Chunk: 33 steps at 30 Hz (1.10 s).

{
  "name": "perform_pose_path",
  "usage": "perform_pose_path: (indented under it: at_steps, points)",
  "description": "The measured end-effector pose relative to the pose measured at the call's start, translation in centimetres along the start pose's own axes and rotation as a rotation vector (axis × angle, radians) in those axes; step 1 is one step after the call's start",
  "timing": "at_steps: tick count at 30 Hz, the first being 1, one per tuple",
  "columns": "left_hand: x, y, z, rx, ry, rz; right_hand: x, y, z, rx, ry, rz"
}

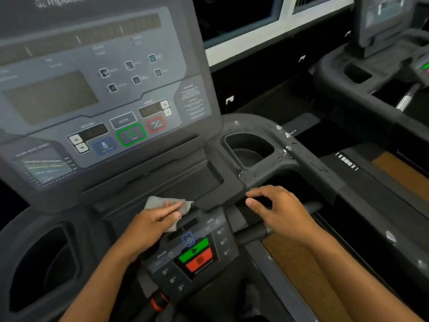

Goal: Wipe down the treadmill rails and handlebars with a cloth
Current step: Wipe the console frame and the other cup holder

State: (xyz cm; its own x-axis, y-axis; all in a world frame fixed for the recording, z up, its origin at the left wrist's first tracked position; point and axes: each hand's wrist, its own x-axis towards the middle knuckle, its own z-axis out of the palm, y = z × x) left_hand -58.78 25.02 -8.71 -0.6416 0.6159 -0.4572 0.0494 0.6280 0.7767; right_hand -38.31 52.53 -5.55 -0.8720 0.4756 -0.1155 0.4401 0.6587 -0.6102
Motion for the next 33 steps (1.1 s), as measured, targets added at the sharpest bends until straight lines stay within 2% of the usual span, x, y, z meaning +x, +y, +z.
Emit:
perform_pose_path:
  at_steps: [3,7,10,13,15,17,19,21,24,26,28,30,33]
  points:
    - [1.8,2.3,1.8,0.085,0.1,0.043,-0.4,3.3,-1.9,0.028,-0.001,0.04]
    - [3.8,5.1,5.1,0.448,0.343,0.051,-0.5,7.1,-4.1,0.071,0.018,0.061]
    - [4.3,6.3,7.1,0.653,0.512,-0.168,-0.5,9.2,-5.1,0.092,0.014,0.041]
    - [4.6,6.0,6.6,0.702,0.49,-0.439,-0.2,10.3,-5.5,0.117,-0.007,0.025]
    - [5.2,6.2,6.4,0.73,0.474,-0.442,0.2,10.6,-5.6,0.111,-0.03,0.015]
    - [5.6,7.3,7.1,0.78,0.479,-0.387,0.7,10.7,-5.7,0.098,-0.046,0.005]
    - [5.7,8.7,8.1,0.717,0.483,-0.314,1.4,10.8,-5.8,0.1,-0.064,0.006]
    - [5.8,9.7,9.0,0.494,0.523,-0.205,2.0,10.9,-6.0,0.113,-0.064,0.005]
    - [6.0,12.5,11.2,0.195,0.703,0.053,2.9,11.2,-6.5,0.115,-0.044,0.003]
    - [6.3,14.0,13.3,0.238,0.827,0.307,3.4,11.4,-7.0,0.108,-0.02,0.008]
    - [7.6,14.2,15.4,0.361,0.843,0.5,3.8,11.6,-7.3,0.101,0.0,0.014]
    - [9.5,12.9,17.2,0.472,0.758,0.539,4.0,11.7,-7.5,0.09,0.008,0.024]
    - [11.0,11.3,19.1,0.719,0.486,0.454,4.3,11.7,-7.6,0.079,0.01,0.048]
